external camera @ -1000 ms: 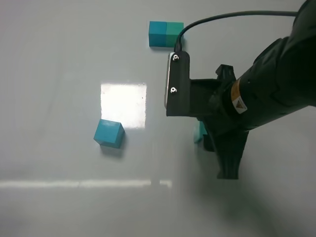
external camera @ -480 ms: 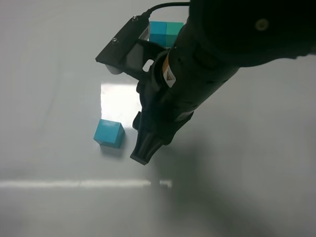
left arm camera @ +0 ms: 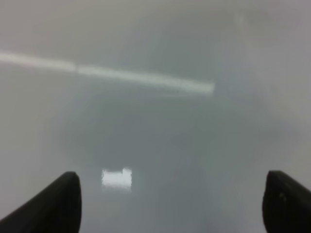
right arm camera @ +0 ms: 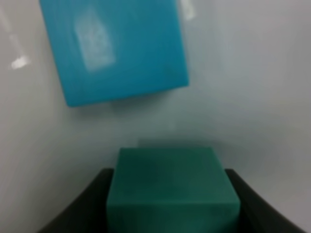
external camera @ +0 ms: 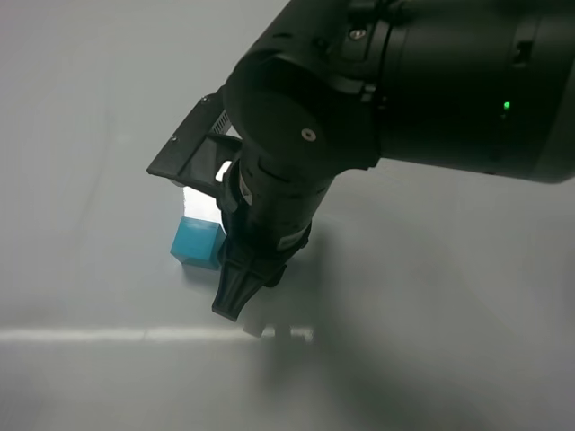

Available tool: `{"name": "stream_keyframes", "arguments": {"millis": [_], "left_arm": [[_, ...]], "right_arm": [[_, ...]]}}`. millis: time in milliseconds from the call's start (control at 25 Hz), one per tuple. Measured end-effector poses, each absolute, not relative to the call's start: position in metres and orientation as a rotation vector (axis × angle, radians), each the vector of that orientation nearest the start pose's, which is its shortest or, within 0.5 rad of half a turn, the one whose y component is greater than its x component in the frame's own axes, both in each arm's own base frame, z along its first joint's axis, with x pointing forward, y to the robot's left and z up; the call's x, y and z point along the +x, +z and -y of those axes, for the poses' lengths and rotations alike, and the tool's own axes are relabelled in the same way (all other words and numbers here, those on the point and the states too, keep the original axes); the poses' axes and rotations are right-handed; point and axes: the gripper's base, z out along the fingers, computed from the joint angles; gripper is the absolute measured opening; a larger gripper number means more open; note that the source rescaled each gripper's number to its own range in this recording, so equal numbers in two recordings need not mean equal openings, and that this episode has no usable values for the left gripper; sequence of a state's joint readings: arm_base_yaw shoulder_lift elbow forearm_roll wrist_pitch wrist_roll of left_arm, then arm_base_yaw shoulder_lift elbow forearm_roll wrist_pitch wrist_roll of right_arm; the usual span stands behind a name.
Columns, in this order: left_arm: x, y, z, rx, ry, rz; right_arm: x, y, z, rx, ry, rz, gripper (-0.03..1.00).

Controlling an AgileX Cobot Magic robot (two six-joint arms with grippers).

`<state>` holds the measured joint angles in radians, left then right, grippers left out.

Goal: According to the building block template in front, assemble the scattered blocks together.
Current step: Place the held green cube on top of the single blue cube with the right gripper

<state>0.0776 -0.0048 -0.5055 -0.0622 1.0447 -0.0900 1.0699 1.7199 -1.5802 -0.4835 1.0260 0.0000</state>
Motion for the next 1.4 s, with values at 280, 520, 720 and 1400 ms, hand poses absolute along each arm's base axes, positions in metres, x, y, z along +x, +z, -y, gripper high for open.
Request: {"name": "stream_keyframes", "arguments": {"millis": [280,520,720,1400], "left_arm": [[-0.005,0.280,0.005,-0.165,-0.081,-2.011],[-0.005,0.280,0.005,-0.165,-0.081,-2.011],[-0.005,0.280,0.005,-0.165,-0.081,-2.011],[-0.005,0.280,0.005,-0.165,-0.081,-2.011]], "right_arm": [[0.215,0.331,-0.319,-1.422,-0.171,-1.994,0.00],[0.216,0.329,-0.322,-1.423,-0.164,-1.979,0.00],[0.216,0.326,-0.324,-1.435,-0.175,-1.969,0.00],[0.213,0.325,-0.327,-1.496,-0.144,-1.935,0.00]]}}
